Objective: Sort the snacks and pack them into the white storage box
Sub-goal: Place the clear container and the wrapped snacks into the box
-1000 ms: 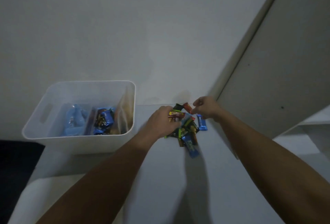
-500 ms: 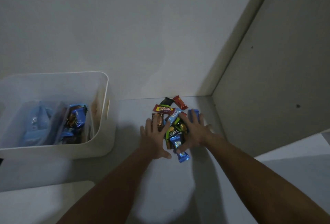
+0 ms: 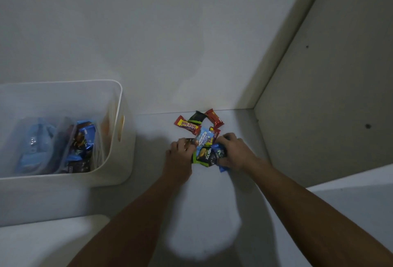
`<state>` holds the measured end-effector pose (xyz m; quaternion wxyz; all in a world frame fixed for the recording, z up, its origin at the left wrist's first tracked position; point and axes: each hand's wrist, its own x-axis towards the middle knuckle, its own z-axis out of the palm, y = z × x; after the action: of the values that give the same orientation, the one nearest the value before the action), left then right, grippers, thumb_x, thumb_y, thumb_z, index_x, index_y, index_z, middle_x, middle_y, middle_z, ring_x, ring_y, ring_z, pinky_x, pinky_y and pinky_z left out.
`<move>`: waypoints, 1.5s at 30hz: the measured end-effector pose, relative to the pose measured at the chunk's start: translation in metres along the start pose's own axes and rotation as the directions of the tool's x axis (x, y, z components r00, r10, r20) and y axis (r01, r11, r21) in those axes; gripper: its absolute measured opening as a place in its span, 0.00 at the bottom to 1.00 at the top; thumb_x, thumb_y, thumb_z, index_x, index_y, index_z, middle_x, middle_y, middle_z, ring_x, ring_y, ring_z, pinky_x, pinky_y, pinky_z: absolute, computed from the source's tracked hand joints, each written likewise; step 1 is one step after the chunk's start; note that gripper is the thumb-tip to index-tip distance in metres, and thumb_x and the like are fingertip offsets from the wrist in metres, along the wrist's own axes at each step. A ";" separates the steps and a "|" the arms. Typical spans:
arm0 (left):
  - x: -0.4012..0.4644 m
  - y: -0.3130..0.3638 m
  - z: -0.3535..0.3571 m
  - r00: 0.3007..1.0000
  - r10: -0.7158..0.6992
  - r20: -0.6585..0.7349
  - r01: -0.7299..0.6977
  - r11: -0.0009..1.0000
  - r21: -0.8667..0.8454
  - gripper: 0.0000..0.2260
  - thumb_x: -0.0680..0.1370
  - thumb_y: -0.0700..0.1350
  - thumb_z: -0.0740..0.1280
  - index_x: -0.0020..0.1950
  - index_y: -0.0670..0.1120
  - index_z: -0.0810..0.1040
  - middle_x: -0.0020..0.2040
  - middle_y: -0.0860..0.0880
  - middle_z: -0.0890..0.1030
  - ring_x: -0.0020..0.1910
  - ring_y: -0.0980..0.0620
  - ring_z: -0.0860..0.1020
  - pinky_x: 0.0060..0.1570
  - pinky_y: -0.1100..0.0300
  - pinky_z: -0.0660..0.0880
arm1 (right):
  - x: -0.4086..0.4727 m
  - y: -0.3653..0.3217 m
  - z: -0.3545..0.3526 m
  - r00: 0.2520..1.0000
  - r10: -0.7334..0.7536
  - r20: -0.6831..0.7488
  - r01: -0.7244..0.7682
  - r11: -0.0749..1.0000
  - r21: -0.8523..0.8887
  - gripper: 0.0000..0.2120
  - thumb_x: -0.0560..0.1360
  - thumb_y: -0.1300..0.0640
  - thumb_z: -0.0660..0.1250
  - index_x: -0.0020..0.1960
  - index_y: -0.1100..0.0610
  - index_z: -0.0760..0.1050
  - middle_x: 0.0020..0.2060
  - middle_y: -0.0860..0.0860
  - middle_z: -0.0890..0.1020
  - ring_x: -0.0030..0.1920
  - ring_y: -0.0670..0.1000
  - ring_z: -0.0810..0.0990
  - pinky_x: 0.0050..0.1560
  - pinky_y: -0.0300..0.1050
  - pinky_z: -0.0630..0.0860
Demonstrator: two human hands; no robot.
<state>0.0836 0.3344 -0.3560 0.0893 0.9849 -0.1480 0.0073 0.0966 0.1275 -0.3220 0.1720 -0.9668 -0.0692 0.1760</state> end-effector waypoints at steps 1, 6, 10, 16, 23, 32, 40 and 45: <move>-0.002 -0.001 -0.002 1.000 0.017 -0.010 -0.017 1.000 -0.012 0.24 0.60 0.36 0.73 0.55 0.47 0.79 0.50 0.44 0.78 0.42 0.42 0.77 0.32 0.54 0.74 | -0.002 0.000 0.001 1.000 0.016 -0.007 -0.015 0.999 0.031 0.33 0.64 0.48 0.76 0.67 0.46 0.68 0.64 0.55 0.67 0.58 0.60 0.72 0.59 0.50 0.73; -0.015 -0.006 -0.002 0.992 0.086 -0.087 -0.099 0.983 -0.152 0.16 0.62 0.31 0.74 0.48 0.41 0.79 0.39 0.42 0.77 0.34 0.42 0.77 0.26 0.57 0.73 | -0.015 -0.005 0.002 0.995 0.096 -0.035 -0.091 0.989 0.120 0.30 0.62 0.53 0.78 0.60 0.47 0.70 0.55 0.51 0.68 0.52 0.55 0.75 0.51 0.46 0.74; -0.026 -0.009 -0.005 0.987 0.098 -0.126 -0.123 0.970 -0.208 0.11 0.64 0.30 0.69 0.44 0.40 0.77 0.36 0.42 0.76 0.31 0.43 0.76 0.27 0.59 0.71 | -0.025 -0.008 0.003 0.988 0.137 -0.073 -0.126 0.983 0.136 0.21 0.63 0.56 0.76 0.53 0.51 0.73 0.46 0.50 0.70 0.46 0.53 0.72 0.42 0.43 0.65; -0.041 -0.008 -0.031 0.968 0.080 -0.236 -0.154 0.938 -0.310 0.10 0.72 0.42 0.54 0.40 0.41 0.75 0.35 0.44 0.76 0.32 0.44 0.73 0.29 0.54 0.70 | -0.037 -0.016 -0.011 0.971 0.231 -0.065 -0.207 0.944 0.256 0.16 0.61 0.58 0.76 0.47 0.54 0.76 0.44 0.53 0.80 0.45 0.56 0.78 0.41 0.45 0.74; -0.049 -0.009 -0.067 0.999 -0.035 -0.002 0.031 0.914 -0.405 0.12 0.72 0.46 0.57 0.53 0.44 0.72 0.47 0.45 0.77 0.43 0.46 0.74 0.39 0.53 0.73 | -0.046 -0.037 -0.017 0.976 0.209 0.055 -0.213 0.975 0.067 0.30 0.69 0.59 0.71 0.67 0.47 0.64 0.55 0.56 0.79 0.50 0.56 0.78 0.42 0.47 0.76; -0.042 -0.003 -0.023 0.997 -0.027 0.066 0.040 0.977 -0.210 0.24 0.76 0.47 0.65 0.72 0.53 0.65 0.64 0.45 0.68 0.62 0.44 0.68 0.52 0.49 0.76 | -0.054 -0.045 0.024 0.971 0.239 0.016 -0.238 0.970 -0.058 0.33 0.69 0.43 0.71 0.71 0.43 0.64 0.62 0.55 0.67 0.60 0.58 0.72 0.56 0.53 0.76; -0.040 0.012 -0.003 0.977 -0.021 0.212 0.057 0.984 -0.168 0.38 0.72 0.54 0.72 0.76 0.55 0.55 0.77 0.44 0.51 0.72 0.40 0.56 0.66 0.45 0.70 | -0.058 -0.041 0.030 0.988 0.152 -0.002 -0.152 0.988 -0.035 0.32 0.67 0.47 0.74 0.67 0.47 0.66 0.58 0.56 0.68 0.55 0.59 0.75 0.54 0.52 0.77; -0.040 0.007 -0.007 0.984 -0.035 0.175 0.099 0.924 -0.369 0.28 0.71 0.38 0.73 0.69 0.50 0.68 0.69 0.46 0.64 0.66 0.45 0.69 0.66 0.50 0.72 | -0.064 -0.039 0.031 0.981 0.174 -0.080 -0.164 0.978 0.127 0.20 0.68 0.55 0.72 0.58 0.49 0.72 0.50 0.51 0.69 0.49 0.55 0.77 0.50 0.45 0.75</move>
<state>0.0433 0.3407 -0.3491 0.2641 0.9511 -0.1197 -0.1060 0.0230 0.1612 -0.3149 0.2169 -0.9641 0.0318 0.1498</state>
